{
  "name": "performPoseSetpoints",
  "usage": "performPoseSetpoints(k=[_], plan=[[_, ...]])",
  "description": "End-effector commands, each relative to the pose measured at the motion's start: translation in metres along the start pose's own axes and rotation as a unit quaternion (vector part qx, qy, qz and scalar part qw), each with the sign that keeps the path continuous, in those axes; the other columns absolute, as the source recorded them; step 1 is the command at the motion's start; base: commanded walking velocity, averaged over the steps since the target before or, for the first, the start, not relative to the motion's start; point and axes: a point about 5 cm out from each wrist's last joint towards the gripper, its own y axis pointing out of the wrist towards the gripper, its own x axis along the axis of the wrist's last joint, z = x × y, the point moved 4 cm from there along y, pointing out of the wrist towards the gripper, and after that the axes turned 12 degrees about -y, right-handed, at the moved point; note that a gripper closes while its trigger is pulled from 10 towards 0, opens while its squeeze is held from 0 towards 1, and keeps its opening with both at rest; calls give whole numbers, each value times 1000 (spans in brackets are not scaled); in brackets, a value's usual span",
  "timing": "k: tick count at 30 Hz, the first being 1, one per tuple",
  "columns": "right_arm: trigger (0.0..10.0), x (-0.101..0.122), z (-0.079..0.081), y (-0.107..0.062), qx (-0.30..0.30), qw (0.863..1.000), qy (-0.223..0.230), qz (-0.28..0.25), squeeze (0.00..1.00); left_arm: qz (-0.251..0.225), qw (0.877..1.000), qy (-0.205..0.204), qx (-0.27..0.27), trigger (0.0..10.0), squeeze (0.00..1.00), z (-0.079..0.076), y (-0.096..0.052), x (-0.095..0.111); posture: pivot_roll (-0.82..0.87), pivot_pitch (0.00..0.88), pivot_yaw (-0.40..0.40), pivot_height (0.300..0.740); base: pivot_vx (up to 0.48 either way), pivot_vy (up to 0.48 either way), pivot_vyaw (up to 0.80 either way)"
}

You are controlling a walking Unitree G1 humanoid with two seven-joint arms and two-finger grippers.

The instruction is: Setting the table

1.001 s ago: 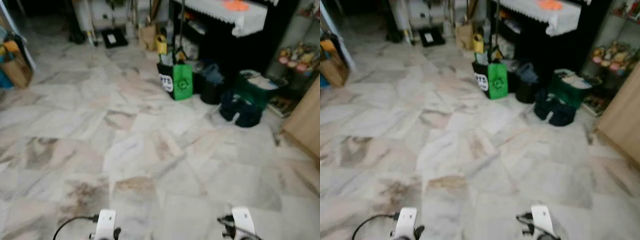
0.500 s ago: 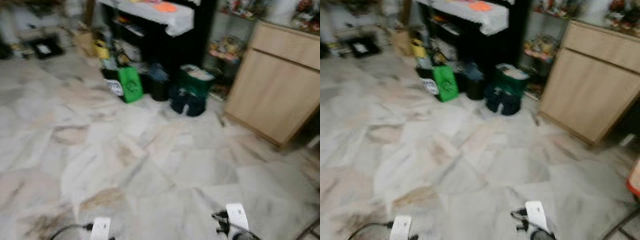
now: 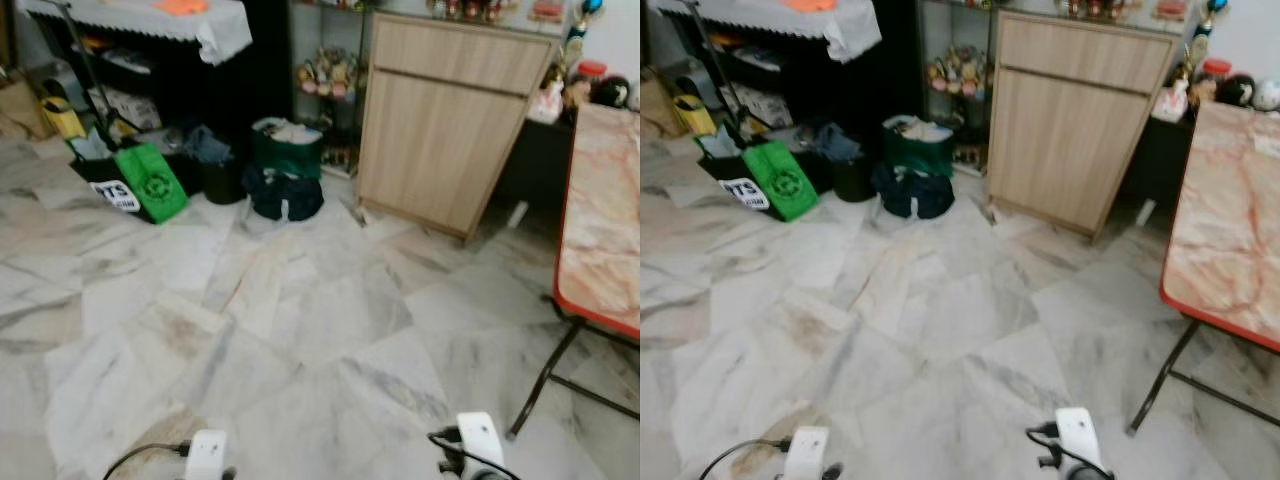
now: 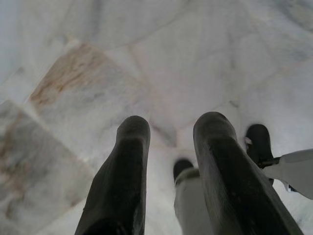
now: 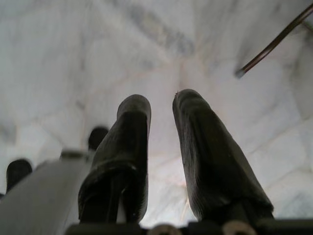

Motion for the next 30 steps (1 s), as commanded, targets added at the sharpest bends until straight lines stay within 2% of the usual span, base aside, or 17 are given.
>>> performPoseSetpoints(k=[1, 11, 24, 30], plan=[[10000, -12, 3, 0, -5, 988, 149, 43, 0, 84, 996, 3, 42, 10000, 0, 79, -15, -26, -22, 0, 59, 740, 0, 0, -788], [10000, -13, 3, 0, -3, 989, 144, 43, 0, 90, 995, 5, 46, 10000, 0, 85, -18, -30, -25, 0, 65, 740, 0, 0, -788], [10000, -14, 7, -1, -1, 988, 146, 43, 0, 92, 995, 27, 39, 10000, 0, 87, -18, -29, -48, 0, 89, 740, 0, 0, -788], [10000, -15, 6, -1, -1, 988, 148, 40, 0, 95, 994, 27, 40, 10000, 0, 88, -20, -33, -47, 0, 82, 740, 0, 0, 0]])
